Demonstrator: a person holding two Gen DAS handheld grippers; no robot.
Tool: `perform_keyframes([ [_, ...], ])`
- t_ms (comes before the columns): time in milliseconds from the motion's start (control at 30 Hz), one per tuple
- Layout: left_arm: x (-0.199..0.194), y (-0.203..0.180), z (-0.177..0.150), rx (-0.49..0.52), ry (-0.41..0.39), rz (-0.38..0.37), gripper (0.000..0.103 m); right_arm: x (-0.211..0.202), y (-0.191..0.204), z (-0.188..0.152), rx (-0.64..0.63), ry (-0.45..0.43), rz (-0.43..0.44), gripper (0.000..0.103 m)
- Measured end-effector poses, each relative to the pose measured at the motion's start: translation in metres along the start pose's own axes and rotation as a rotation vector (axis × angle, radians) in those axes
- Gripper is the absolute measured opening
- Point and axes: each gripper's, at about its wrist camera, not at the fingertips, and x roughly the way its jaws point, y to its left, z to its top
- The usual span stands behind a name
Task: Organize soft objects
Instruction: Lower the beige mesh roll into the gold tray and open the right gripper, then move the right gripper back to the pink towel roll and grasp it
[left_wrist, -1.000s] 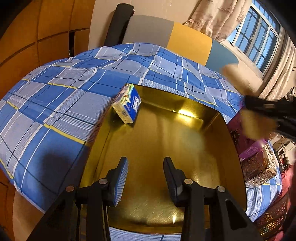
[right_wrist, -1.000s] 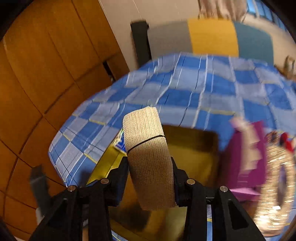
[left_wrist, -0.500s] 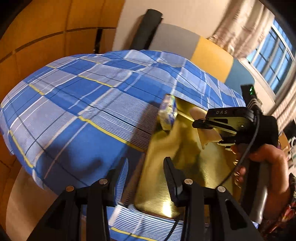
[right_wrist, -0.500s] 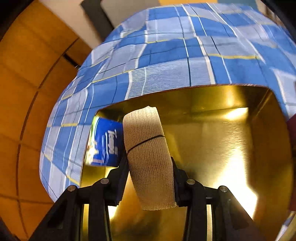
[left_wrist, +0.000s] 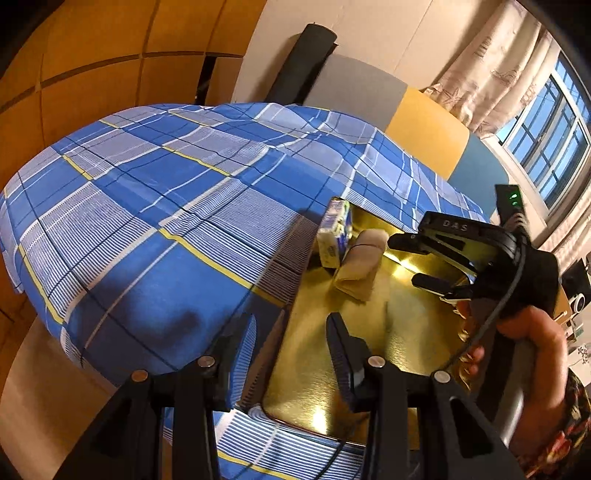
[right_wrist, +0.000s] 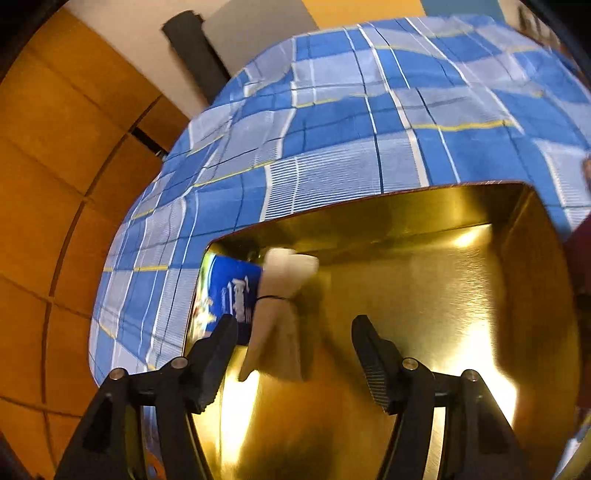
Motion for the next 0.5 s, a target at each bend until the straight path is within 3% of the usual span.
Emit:
perform_keyframes([
  [100,-0.001,-0.005,-0.002,0.004,0.002,-0.007,0.039,-0.016,0.003,-0.008,-0.057,-0.026,-0.022,0.065],
  [500,-0.002,-0.029,-0.013,0.04,0.033,-0.047,0.039,-0.112,0.011,-0.054,-0.337,-0.151,0.037,0.066],
])
